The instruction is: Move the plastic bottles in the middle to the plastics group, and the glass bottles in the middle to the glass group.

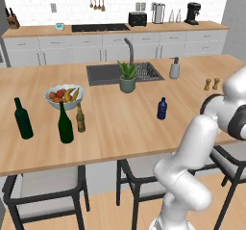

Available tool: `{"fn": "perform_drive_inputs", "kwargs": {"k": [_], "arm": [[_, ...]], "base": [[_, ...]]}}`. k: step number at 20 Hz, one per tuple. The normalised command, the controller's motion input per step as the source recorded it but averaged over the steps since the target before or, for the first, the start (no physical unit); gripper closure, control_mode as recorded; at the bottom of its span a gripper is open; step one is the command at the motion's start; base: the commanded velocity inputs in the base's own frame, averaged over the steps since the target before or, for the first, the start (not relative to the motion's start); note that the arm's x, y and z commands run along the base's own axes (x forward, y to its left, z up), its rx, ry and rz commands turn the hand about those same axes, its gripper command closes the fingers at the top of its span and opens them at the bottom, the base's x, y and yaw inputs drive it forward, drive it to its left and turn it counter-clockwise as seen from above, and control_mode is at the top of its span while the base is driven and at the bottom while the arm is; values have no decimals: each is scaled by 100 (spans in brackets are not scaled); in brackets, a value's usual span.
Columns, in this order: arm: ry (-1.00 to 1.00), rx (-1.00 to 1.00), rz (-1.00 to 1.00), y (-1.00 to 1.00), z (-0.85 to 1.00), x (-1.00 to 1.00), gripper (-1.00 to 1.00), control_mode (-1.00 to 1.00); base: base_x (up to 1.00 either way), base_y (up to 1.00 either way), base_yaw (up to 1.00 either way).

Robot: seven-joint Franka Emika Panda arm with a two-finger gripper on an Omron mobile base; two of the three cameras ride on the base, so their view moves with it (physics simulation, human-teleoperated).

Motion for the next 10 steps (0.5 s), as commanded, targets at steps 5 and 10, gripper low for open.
{"fn": "perform_drive_inputs", "kwargs": {"k": [5,10], "arm": [[-25,-24,2,100,-11,-3,-100,-100],[3,-17,-1,100,-39,72,-100,-100]], "base": [[0,0,0],[0,0,0]]}}
